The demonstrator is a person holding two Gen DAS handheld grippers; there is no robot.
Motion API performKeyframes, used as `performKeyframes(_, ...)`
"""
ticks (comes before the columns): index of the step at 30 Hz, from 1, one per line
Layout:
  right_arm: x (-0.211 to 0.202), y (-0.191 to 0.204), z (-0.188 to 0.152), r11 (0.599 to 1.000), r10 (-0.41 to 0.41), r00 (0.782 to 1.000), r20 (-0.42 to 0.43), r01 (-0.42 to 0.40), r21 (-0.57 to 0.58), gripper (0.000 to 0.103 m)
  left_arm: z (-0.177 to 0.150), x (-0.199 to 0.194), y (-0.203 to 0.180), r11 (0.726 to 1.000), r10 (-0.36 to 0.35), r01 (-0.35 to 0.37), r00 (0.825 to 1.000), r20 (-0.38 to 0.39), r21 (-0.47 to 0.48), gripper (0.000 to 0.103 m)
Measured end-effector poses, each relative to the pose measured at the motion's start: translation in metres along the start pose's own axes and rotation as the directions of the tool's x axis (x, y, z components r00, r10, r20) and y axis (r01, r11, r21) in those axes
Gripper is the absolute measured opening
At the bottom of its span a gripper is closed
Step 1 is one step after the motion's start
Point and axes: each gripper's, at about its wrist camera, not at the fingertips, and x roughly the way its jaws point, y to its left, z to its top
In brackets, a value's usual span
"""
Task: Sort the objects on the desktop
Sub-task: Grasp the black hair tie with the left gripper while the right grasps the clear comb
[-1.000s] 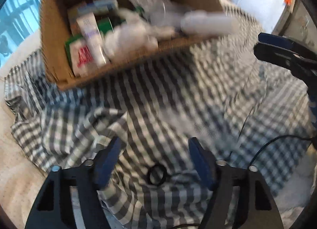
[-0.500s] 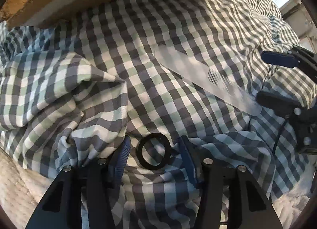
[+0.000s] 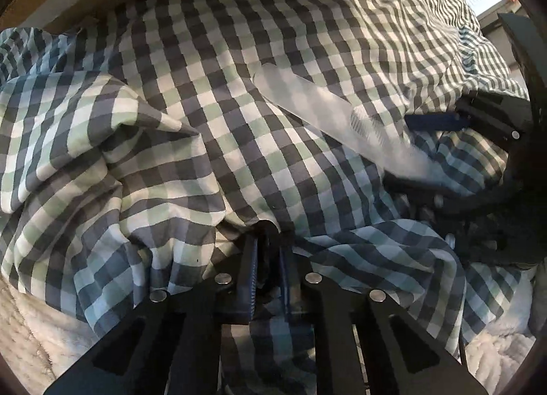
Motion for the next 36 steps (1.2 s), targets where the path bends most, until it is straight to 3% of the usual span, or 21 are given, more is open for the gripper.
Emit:
performKeyframes(4, -0.012, -0.001, -0.004, 0.999, 0.017, 0.999, 0.041, -0.018, 0.027, 0.024, -0.005, -0.012, -0.004, 1.000, -0.022, 0.021, 0.999, 0.037, 0.020, 0.008)
performKeyframes(11, -0.045, -0.018, -0.014, 0.986, 0.127, 0.981, 0.144, -0.141, 0.093, 0.022, -0.019, -0.036, -0.005, 0.998, -0.059, 0.058, 0.993, 0.100, 0.012, 0.008)
performKeyframes(14, -0.056, -0.020, -0.022, 0.985, 0.117, 0.978, 0.170, -0.135, 0.103, 0.021, -0.024, -0.050, -0.001, 0.991, -0.133, 0.136, 0.982, 0.132, -0.016, 0.008)
performKeyframes(16, -0.064, -0.017, -0.034, 0.984, 0.121, 0.974, 0.190, -0.143, 0.106, 0.003, -0.017, -0.062, 0.013, 0.989, -0.137, 0.144, 0.977, 0.161, -0.032, 0.008)
performKeyframes(23, -0.075, -0.010, -0.034, 0.982, 0.093, 0.973, 0.213, -0.125, 0.141, 0.004, -0.029, -0.096, 0.016, 0.987, -0.145, 0.156, 0.958, 0.249, -0.025, 0.008)
performKeyframes(24, -0.072, -0.009, -0.032, 0.981, 0.113, 0.973, 0.200, -0.141, 0.133, 0.005, -0.027, -0.096, 0.009, 0.988, -0.144, 0.155, 0.955, 0.258, -0.024, 0.008)
performKeyframes(26, -0.065, 0.000, -0.025, 0.988, 0.092, 0.981, 0.173, -0.111, 0.105, 0.027, -0.028, -0.097, 0.005, 0.990, -0.128, 0.139, 0.955, 0.268, -0.022, 0.008)
performKeyframes(27, -0.062, 0.003, -0.023, 0.991, 0.080, 0.984, 0.158, -0.096, 0.097, 0.046, -0.027, -0.095, 0.003, 0.994, -0.100, 0.108, 0.960, 0.262, -0.015, 0.008)
performKeyframes(28, -0.056, 0.007, -0.020, 0.993, 0.074, 0.989, 0.130, -0.085, 0.079, 0.055, -0.025, -0.090, 0.000, 0.997, -0.069, 0.072, 0.967, 0.247, -0.005, 0.008)
performKeyframes(32, -0.028, 0.015, -0.011, 0.998, 0.050, 0.999, 0.018, -0.050, 0.036, 0.055, -0.010, -0.053, -0.014, 0.997, 0.033, -0.041, 0.992, 0.125, 0.064, 0.019)
performKeyframes(33, -0.021, 0.015, -0.009, 0.999, 0.035, 0.999, -0.001, -0.035, 0.031, 0.055, -0.008, -0.044, -0.015, 0.997, 0.030, -0.037, 0.996, 0.087, 0.073, 0.030)
performKeyframes(34, -0.014, 0.015, -0.009, 0.999, 0.021, 0.999, -0.024, -0.021, 0.027, 0.050, -0.008, -0.038, -0.016, 0.996, 0.024, -0.029, 0.998, 0.064, 0.079, 0.042)
performKeyframes(36, -0.006, 0.014, -0.008, 1.000, 0.005, 0.999, -0.041, -0.004, 0.021, 0.030, -0.005, -0.029, -0.017, 0.996, 0.021, -0.024, 0.999, 0.037, 0.090, 0.051)
